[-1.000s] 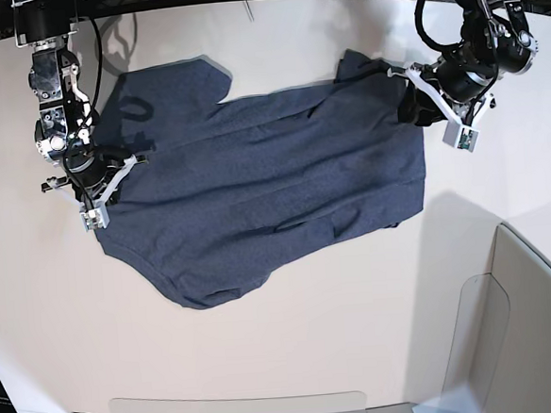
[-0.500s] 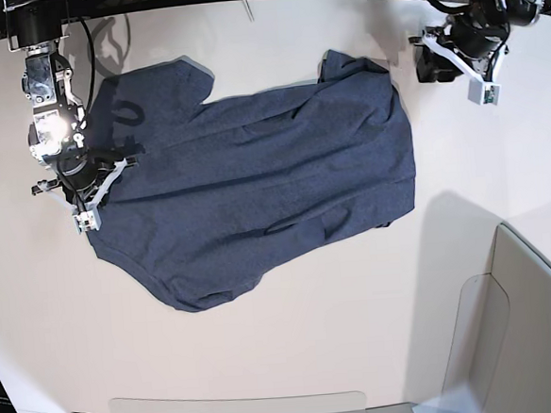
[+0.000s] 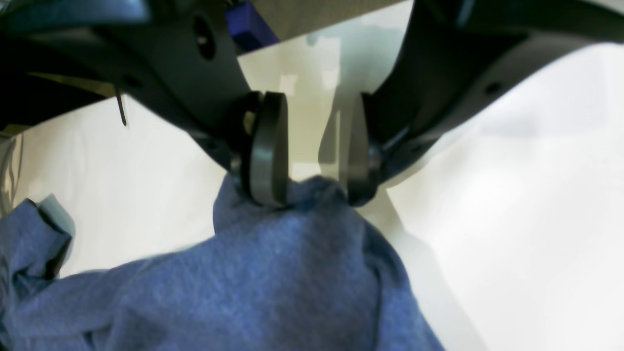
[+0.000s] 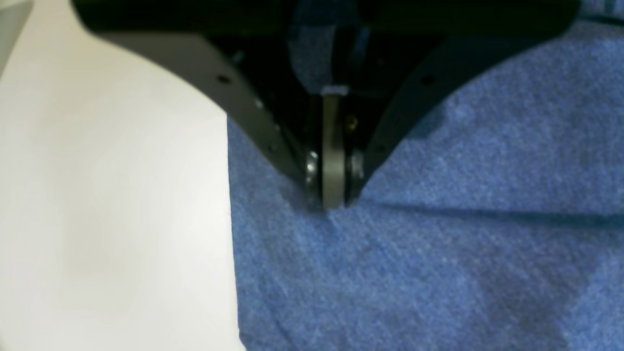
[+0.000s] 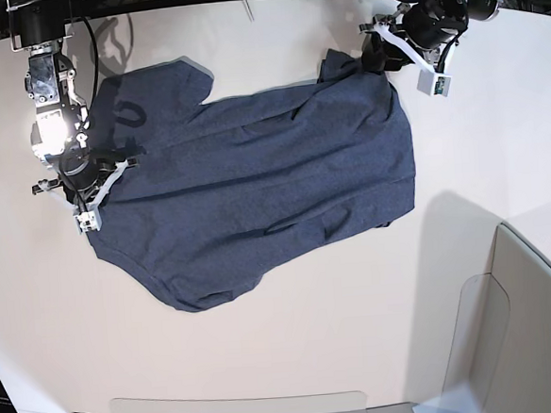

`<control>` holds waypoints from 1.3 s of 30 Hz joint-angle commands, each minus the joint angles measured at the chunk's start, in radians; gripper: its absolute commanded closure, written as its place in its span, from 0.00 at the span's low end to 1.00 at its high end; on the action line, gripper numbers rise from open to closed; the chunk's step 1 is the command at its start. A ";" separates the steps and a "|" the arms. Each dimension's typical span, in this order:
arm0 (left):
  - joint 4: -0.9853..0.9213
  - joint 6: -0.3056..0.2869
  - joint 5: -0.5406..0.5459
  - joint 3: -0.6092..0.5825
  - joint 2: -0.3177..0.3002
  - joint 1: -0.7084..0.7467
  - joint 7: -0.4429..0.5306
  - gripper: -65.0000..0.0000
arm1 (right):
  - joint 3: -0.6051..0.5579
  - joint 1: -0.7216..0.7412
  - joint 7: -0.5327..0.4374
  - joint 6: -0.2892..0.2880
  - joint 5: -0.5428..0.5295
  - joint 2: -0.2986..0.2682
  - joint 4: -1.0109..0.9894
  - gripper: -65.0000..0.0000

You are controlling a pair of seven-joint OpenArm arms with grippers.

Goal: Layout the t-shirt on the table in an organized manner, then fold the t-shirt properly
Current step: 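Hold the shirt with the right gripper and drag the left gripper outward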

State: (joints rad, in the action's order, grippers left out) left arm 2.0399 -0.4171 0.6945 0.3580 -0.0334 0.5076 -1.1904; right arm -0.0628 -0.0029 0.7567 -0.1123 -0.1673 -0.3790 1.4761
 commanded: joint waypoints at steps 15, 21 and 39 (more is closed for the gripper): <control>-0.238 -0.003 0.014 -0.089 0.010 -0.004 0.155 0.68 | -0.004 -0.026 0.139 -0.011 0.002 -0.002 0.005 1.00; -0.275 -0.007 0.015 -0.122 0.014 -0.040 0.178 0.78 | -0.004 -0.027 0.139 -0.011 0.002 -0.002 0.007 1.00; -0.043 0.116 0.012 -0.127 -0.302 -0.040 0.178 1.00 | 0.001 -0.027 0.139 -0.011 0.002 -0.033 0.007 1.00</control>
State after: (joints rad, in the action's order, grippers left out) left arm 1.9766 -0.2974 0.6949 0.2287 -0.3271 0.4633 -1.0267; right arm -0.0639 -0.0109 0.7776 -0.1162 -0.1722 -0.3988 1.4960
